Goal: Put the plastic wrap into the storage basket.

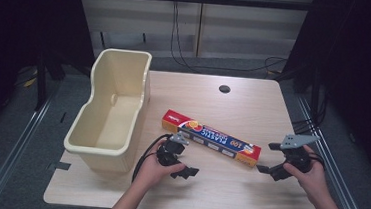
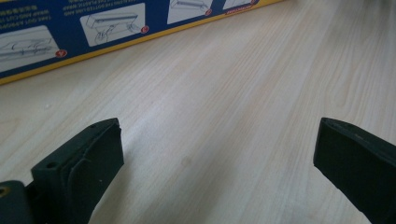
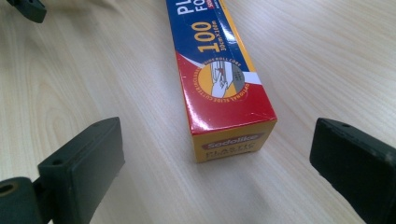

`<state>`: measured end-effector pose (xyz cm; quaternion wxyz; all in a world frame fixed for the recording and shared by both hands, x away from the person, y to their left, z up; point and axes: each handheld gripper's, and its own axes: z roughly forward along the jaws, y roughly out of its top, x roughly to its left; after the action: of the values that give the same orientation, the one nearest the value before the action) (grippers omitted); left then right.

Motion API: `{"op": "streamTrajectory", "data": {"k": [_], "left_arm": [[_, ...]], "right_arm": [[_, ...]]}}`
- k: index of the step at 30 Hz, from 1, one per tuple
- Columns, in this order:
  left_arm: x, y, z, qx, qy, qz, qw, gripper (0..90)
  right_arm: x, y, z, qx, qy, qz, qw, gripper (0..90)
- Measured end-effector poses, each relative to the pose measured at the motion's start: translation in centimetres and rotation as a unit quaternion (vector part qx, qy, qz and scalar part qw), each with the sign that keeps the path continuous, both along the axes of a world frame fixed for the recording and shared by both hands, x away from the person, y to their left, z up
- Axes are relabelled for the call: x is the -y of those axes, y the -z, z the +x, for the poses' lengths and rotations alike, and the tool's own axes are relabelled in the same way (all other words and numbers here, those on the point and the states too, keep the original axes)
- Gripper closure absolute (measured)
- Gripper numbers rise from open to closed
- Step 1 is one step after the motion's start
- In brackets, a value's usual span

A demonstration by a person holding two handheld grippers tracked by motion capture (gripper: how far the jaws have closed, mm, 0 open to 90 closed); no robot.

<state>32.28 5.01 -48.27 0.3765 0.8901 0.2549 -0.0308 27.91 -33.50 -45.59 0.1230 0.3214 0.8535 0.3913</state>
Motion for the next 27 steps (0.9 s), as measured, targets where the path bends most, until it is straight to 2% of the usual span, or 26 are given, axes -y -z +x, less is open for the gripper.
{"op": "streamTrajectory", "data": {"k": [1, 2, 6, 8, 12, 17, 19, 20, 23, 26, 27], "left_arm": [[0.2, -0.1, 0.1, 0.002, -0.001, 0.001, 1.0000, 1.3], [0.3, -0.2, 0.3, -0.001, 0.005, -0.010, 0.9999, 1.3], [1.0, -1.0, 0.7, 0.004, 0.003, -0.007, 1.0000, 1.3], [1.6, -1.6, 1.1, 0.009, 0.016, -0.002, 0.9998, 1.3], [2.7, -2.6, 2.0, 0.013, 0.029, -0.009, 0.9994, 1.3], [4.2, -4.6, 3.8, 0.042, 0.039, 0.012, 0.9983, 4.4], [4.8, -5.1, 4.4, 0.047, 0.044, 0.002, 0.9979, 4.7], [4.9, -5.3, 4.6, 0.050, 0.048, 0.010, 0.9976, 4.7], [5.8, -5.6, 5.7, 0.050, 0.046, 0.020, 0.9975, 4.6], [6.5, -5.4, 6.6, 0.046, 0.045, 0.016, 0.9978, 4.5], [6.7, -5.4, 6.9, 0.049, 0.049, 0.026, 0.9972, 4.3]], "right_arm": [[0.0, 0.0, -0.1, 0.002, -0.002, 0.001, 1.0000, 2.8], [0.1, 0.0, -0.2, 0.007, -0.003, 0.003, 1.0000, 2.8], [0.2, 0.2, -0.4, 0.005, -0.006, -0.004, 1.0000, 3.0], [0.3, 0.3, -0.5, 0.005, -0.005, -0.002, 1.0000, 3.0], [0.6, 0.4, -0.6, 0.003, -0.002, 0.002, 1.0000, 3.1], [0.9, 0.5, -0.7, 0.004, -0.001, 0.000, 1.0000, 3.1], [0.9, 0.5, -0.7, 0.004, -0.002, 0.000, 1.0000, 3.1], [0.8, 0.5, -0.8, 0.003, -0.003, 0.000, 1.0000, 3.1], [0.6, 0.5, -0.8, 0.005, -0.008, -0.004, 1.0000, 3.1], [0.5, 0.4, -0.8, 0.009, -0.011, -0.007, 0.9999, 3.2], [0.4, 0.4, -0.9, 0.009, -0.011, -0.007, 0.9999, 3.2]]}}
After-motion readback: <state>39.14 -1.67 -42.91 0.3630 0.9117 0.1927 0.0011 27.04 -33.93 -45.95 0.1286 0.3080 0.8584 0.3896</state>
